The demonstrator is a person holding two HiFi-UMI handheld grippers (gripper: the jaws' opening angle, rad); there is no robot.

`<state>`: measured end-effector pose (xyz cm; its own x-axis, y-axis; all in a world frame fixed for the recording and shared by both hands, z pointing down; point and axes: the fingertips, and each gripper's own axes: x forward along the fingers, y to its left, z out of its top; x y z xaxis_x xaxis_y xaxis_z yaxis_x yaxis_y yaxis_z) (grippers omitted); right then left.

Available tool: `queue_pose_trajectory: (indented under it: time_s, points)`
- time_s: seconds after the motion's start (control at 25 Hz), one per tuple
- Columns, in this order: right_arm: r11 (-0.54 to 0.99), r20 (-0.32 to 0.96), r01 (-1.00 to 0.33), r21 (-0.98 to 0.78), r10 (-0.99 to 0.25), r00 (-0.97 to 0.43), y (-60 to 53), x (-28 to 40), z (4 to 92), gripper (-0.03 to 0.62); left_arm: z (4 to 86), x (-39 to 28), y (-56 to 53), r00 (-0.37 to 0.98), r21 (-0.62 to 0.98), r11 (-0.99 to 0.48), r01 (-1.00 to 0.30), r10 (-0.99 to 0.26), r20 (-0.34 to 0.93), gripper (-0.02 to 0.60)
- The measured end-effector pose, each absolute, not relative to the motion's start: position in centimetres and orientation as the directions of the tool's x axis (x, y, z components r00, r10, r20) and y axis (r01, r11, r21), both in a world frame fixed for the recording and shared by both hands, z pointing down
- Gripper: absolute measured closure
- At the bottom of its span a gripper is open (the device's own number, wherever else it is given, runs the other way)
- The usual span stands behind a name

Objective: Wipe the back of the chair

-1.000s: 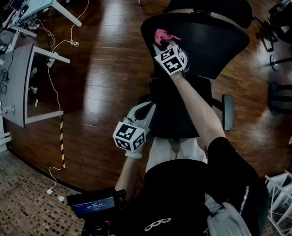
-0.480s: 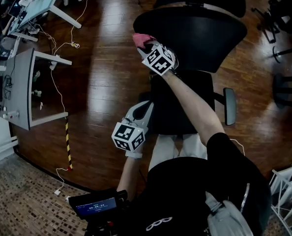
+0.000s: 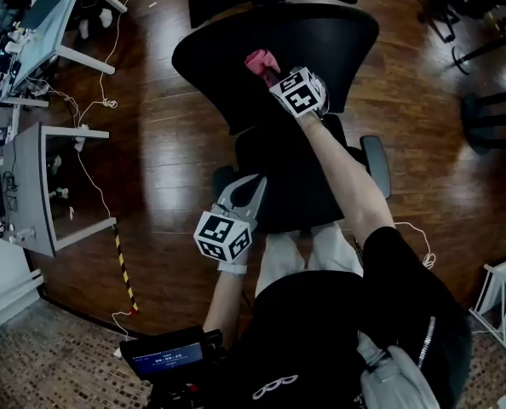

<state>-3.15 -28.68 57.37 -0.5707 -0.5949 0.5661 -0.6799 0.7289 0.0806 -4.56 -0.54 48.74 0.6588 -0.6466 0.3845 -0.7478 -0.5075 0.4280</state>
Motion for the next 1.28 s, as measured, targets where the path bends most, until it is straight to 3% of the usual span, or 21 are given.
queue_pose_trajectory:
  time_s: [0.84,1.0,1.28]
  points:
    - [0.377,0.62,-0.924,0.057,-0.739,-0.264,-31.5,31.7,57.8,0.553,46.8,13.9,-2.3,0.763,0.442,-0.623,-0.646,-0.519,0.384,0.589]
    - [0.348,0.629,-0.935,0.067,-0.742,-0.231,-31.3,30.2,58.1,0.553,47.7,11.4,-2.7,0.761,0.436,-0.624,-0.648,-0.528,0.377,0.589]
    - [0.462,0.634,-0.883,0.082,-0.708,-0.311,-31.4,21.4,60.6,0.553,49.0,6.9,-2.8,0.748,0.445,-0.602,-0.664,-0.549,0.373,0.589]
